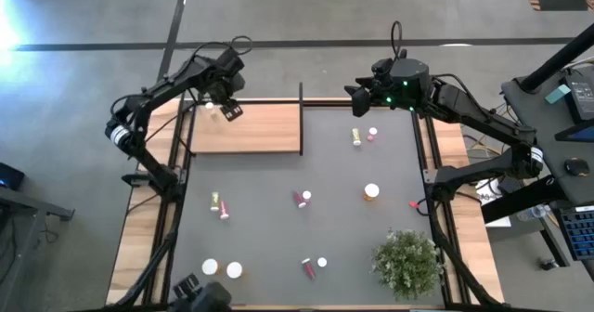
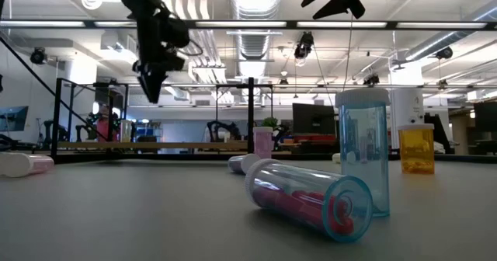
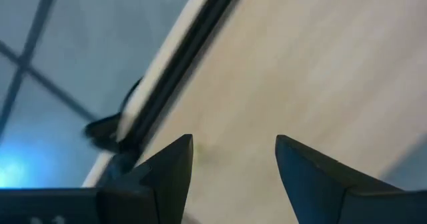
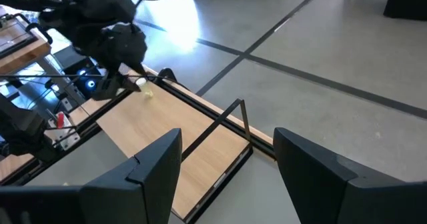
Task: Pick and place medicine bottles onto shelf by color
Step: Put the middle pink pill bottle on the shelf
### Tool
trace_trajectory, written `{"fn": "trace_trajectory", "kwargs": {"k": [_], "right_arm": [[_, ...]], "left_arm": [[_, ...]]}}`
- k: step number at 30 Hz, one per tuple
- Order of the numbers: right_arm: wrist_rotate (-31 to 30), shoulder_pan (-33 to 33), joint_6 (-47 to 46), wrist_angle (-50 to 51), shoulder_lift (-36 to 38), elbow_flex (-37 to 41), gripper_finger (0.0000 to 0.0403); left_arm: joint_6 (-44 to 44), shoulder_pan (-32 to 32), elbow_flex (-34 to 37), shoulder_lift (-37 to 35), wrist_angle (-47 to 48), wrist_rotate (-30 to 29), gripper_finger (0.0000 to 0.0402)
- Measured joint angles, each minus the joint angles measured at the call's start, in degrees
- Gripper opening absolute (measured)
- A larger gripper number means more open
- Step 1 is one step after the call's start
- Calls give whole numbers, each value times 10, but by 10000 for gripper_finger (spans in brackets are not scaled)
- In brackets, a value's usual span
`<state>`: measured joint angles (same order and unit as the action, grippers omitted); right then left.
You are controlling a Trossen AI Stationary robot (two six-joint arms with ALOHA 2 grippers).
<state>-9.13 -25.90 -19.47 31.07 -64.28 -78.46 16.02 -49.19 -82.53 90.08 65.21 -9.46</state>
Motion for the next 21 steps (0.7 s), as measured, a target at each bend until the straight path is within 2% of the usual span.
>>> {"fn": "trace_trajectory", "kwargs": {"k": [6,14,21], "right_arm": [[0,0,0,0,0,0,226],[0,0,0,0,0,0,226],[0,0,0,0,0,0,226]], "left_arm": [[-80,90,3,-36,-5,76,197],[-115,240,4,-50,-21,78,197],[-141,354,22,-39,-126,79,197]]}}
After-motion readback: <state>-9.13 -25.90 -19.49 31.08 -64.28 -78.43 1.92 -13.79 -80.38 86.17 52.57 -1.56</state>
